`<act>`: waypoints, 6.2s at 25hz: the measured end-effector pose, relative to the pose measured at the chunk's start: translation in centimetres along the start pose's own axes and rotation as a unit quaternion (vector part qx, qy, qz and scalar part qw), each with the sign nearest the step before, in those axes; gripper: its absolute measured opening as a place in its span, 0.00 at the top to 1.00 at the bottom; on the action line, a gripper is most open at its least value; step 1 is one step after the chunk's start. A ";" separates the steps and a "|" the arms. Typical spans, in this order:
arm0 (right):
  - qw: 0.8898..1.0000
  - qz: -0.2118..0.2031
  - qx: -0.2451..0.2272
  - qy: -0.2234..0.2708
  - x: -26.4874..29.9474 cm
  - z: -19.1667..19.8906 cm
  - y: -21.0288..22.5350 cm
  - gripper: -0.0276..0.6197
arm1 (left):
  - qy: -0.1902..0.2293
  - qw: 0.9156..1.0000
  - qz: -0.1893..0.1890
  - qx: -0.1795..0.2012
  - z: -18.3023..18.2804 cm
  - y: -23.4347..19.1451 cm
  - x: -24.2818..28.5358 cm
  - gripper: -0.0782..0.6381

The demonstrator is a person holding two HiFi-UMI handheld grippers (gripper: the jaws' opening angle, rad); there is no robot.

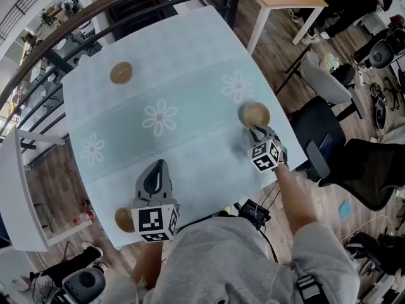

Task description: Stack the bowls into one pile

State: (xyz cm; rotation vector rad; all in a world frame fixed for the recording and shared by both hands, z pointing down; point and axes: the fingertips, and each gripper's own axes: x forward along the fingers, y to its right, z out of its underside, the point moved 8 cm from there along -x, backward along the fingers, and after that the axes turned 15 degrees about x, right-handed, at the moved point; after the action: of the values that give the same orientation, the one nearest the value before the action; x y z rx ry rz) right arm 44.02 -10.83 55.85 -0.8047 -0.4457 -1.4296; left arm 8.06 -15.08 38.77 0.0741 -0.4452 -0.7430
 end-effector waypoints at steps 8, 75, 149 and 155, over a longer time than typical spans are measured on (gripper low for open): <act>0.998 0.020 -0.052 -0.022 1.5 0.2 -0.2 0.89 | -0.006 1.000 -0.009 -0.004 0.5 -0.7 -0.1 0.87; 0.855 -0.331 -0.345 0.203 -19.9 -11.2 -39.2 0.91 | -0.094 0.941 -0.313 -0.090 10.2 0.0 -32.0 0.87; 0.920 -0.358 -0.086 0.136 -19.6 -20.2 -38.7 0.89 | -0.033 0.984 -0.158 -0.072 14.0 -15.2 -25.9 0.87; 0.922 -0.303 0.022 0.240 -21.6 -22.7 -33.4 0.90 | -0.018 0.988 -0.144 -0.061 12.2 -15.4 -24.4 0.87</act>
State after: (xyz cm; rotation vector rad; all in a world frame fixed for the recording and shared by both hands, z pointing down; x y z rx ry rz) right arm 4.56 -10.45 32.75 -0.2498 -0.3558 -2.1138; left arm -22.62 -9.06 37.50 0.0094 -0.4264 -1.0558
